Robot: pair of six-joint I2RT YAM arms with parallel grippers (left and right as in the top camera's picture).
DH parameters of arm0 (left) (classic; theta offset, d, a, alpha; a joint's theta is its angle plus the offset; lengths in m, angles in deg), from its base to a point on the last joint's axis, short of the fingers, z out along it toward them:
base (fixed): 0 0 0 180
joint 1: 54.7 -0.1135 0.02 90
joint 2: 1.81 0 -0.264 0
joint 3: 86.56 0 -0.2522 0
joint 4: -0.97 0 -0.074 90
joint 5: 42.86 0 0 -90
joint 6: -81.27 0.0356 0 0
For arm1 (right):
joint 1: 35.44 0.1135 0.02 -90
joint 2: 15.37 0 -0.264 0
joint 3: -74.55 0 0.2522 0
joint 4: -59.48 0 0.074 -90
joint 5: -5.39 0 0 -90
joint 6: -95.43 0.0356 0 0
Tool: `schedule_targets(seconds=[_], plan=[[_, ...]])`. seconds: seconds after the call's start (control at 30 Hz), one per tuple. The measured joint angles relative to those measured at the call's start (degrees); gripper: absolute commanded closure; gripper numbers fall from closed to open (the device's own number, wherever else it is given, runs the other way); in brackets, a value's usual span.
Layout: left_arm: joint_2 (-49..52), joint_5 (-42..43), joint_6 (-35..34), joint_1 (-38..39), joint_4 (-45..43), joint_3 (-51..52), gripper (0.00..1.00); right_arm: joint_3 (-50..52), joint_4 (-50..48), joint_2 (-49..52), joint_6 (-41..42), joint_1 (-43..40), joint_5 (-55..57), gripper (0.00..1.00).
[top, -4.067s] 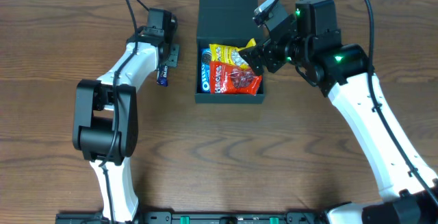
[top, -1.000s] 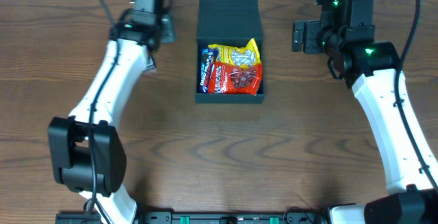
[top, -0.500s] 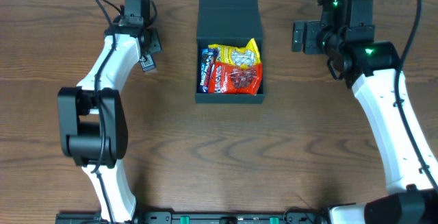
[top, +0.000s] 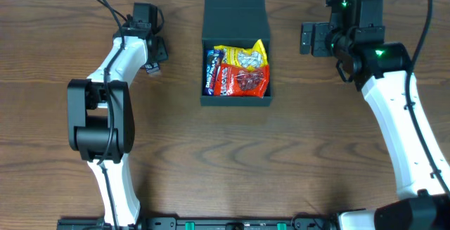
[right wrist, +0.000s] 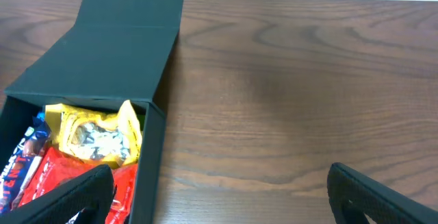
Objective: Pack container
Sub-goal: 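Move the left gripper back and grasp the small blue pack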
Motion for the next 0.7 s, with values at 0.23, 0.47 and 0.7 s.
schedule_targets(seconds=[0.23, 0.47, 0.7], plan=[[0.98, 0.00, -1.31, -0.39, 0.11, 0.00, 0.38, 0.00, 0.00, 0.00, 0.00, -0.02, 0.00, 0.01], [2.25, 0.46, -2.08, -0.68, 0.11, 0.00, 0.40, 0.00, 0.00, 0.00, 0.00, 0.00, 0.00, 0.01], [2.51, 1.16, -2.34, -0.83, 0.11, 0.00, 0.54, 0.00, 0.00, 0.00, 0.00, 0.00, 0.00, 0.01]])
